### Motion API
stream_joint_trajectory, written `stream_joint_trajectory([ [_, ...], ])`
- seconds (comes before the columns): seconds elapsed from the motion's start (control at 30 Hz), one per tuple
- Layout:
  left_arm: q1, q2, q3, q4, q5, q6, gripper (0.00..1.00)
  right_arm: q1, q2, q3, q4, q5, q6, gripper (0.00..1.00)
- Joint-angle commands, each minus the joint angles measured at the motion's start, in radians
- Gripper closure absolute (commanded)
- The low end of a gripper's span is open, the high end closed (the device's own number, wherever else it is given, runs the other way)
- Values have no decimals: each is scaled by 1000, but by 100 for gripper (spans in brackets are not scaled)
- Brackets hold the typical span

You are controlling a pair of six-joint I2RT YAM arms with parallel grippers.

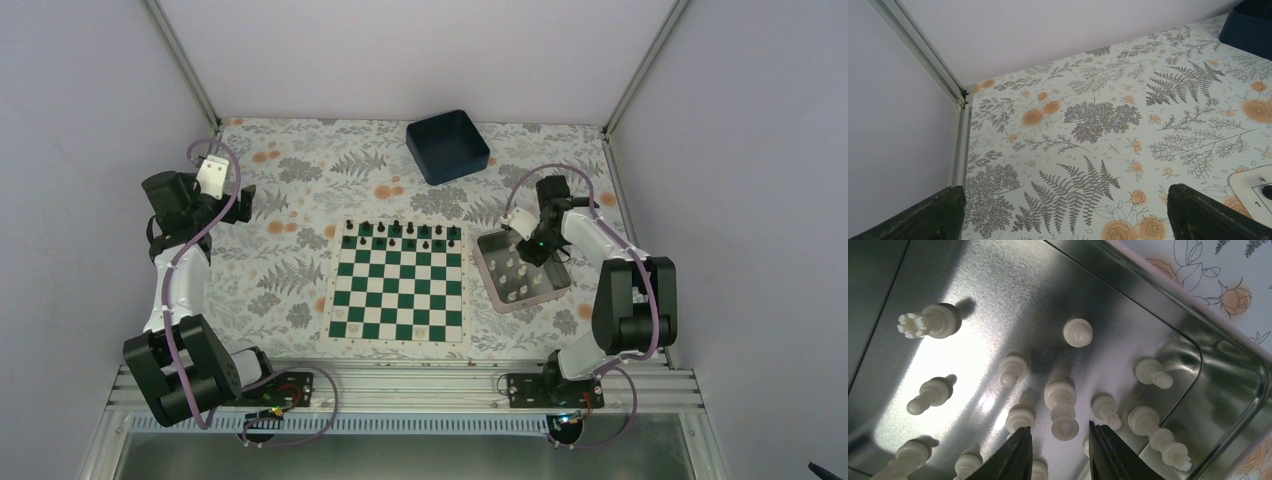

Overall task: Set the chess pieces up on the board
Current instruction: Pick up the chess piece from the storage box.

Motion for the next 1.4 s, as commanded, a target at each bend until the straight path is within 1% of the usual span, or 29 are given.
stream_joint_trajectory([
  [0.0, 2, -18, -9, 22, 24, -7, 0, -9, -5, -7, 19, -16, 1, 69],
  [0.1, 2, -18, -8, 20, 25, -6, 0, -10, 4, 0, 10, -38, -1, 70],
  [0.37, 2, -13, -7, 21, 30, -8, 0, -11, 25, -7, 19, -34, -4, 71],
  [0.7, 2, -13, -8, 16, 35, -6, 0, -11, 45, -11, 31, -37, -1, 80],
  [0.83, 2, -4, -4, 11, 40, -6, 0, -11, 51, -13, 33, -32, -1, 81],
  [0.97, 2, -9, -6, 12, 40, -6, 0, -11, 45, -9, 31, -34, -1, 87],
  [1.17, 2, -9, -4, 12, 39, -9, 0, -9, 8, 49, -35, -48, -2, 93],
  [1.27, 2, -11, -2, 12, 38, -10, 0, 8, -33, 96, -91, -46, 3, 93],
  [1.37, 2, -12, -1, 10, 36, -10, 0, 52, -65, 163, -157, -31, 18, 93],
])
